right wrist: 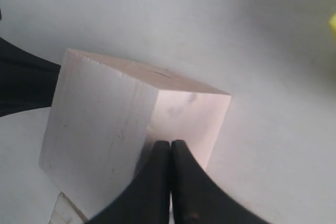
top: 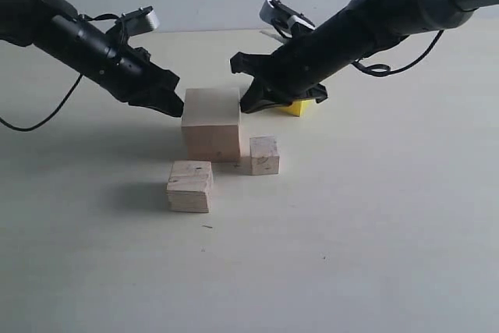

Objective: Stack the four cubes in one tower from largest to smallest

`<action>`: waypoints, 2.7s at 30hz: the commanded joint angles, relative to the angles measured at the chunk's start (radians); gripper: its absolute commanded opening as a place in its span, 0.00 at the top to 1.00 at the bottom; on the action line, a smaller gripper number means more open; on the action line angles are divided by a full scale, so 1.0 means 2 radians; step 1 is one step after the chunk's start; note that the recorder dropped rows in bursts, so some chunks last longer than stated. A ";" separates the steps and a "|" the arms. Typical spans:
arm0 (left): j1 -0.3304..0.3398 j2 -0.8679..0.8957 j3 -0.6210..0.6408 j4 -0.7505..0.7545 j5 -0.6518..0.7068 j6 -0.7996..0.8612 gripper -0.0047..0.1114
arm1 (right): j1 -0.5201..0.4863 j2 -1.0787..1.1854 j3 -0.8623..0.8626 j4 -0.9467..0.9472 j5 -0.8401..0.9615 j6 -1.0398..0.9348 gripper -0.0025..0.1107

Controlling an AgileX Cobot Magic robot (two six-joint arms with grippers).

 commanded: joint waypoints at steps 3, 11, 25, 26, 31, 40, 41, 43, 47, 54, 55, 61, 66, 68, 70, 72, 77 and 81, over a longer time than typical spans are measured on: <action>0.021 -0.013 0.001 0.000 0.017 -0.004 0.96 | 0.002 -0.034 -0.005 -0.066 -0.013 0.045 0.98; 0.049 -0.059 0.004 0.001 0.025 -0.012 0.96 | 0.002 -0.088 -0.005 -0.173 -0.019 0.086 0.98; 0.053 -0.085 0.109 -0.011 -0.007 0.005 0.96 | 0.002 -0.034 -0.005 -0.220 -0.022 0.124 0.98; 0.053 -0.086 0.116 -0.018 -0.008 0.012 0.96 | 0.002 -0.028 -0.005 -0.204 -0.022 0.112 0.98; 0.053 -0.091 0.145 -0.034 -0.022 0.032 0.96 | 0.002 -0.011 -0.005 -0.146 -0.018 0.066 0.98; 0.053 -0.091 0.162 -0.042 -0.028 0.035 0.96 | 0.002 0.012 -0.005 -0.145 0.034 0.063 0.98; 0.053 -0.091 0.162 -0.042 -0.028 0.035 0.96 | 0.002 0.012 -0.005 -0.146 0.043 0.062 0.98; 0.053 -0.091 0.161 -0.042 -0.029 0.035 0.96 | 0.002 0.012 -0.005 -0.147 0.060 0.062 0.98; 0.053 -0.091 0.161 -0.047 -0.029 0.041 0.96 | 0.002 0.012 -0.005 -0.149 0.105 0.061 0.98; 0.053 -0.091 0.161 -0.075 -0.021 0.061 0.96 | 0.002 0.012 -0.005 -0.152 0.159 0.060 0.98; 0.053 -0.091 0.161 -0.078 -0.020 0.063 0.96 | 0.002 0.012 -0.005 -0.157 0.166 0.061 0.98; 0.053 -0.092 0.168 -0.087 -0.023 0.074 0.96 | 0.002 0.002 0.008 -0.167 0.192 0.065 0.98; 0.053 -0.092 0.171 -0.097 -0.025 0.082 0.96 | 0.002 -0.029 0.049 -0.168 0.180 0.065 0.98; 0.053 -0.092 0.171 -0.099 -0.025 0.083 0.96 | 0.002 -0.044 0.067 -0.168 0.165 0.065 0.98; 0.053 -0.092 0.171 -0.099 -0.025 0.083 0.96 | 0.002 -0.058 0.079 -0.168 0.157 0.065 0.98; 0.053 -0.095 0.176 -0.102 -0.025 0.085 0.96 | 0.002 -0.075 0.089 -0.168 0.150 0.063 0.98; 0.053 -0.105 0.197 -0.123 -0.030 0.098 0.96 | 0.002 -0.118 0.091 -0.132 0.138 0.055 0.98; 0.053 -0.108 0.223 -0.166 -0.036 0.128 0.96 | 0.031 -0.123 0.091 -0.118 0.129 0.052 0.98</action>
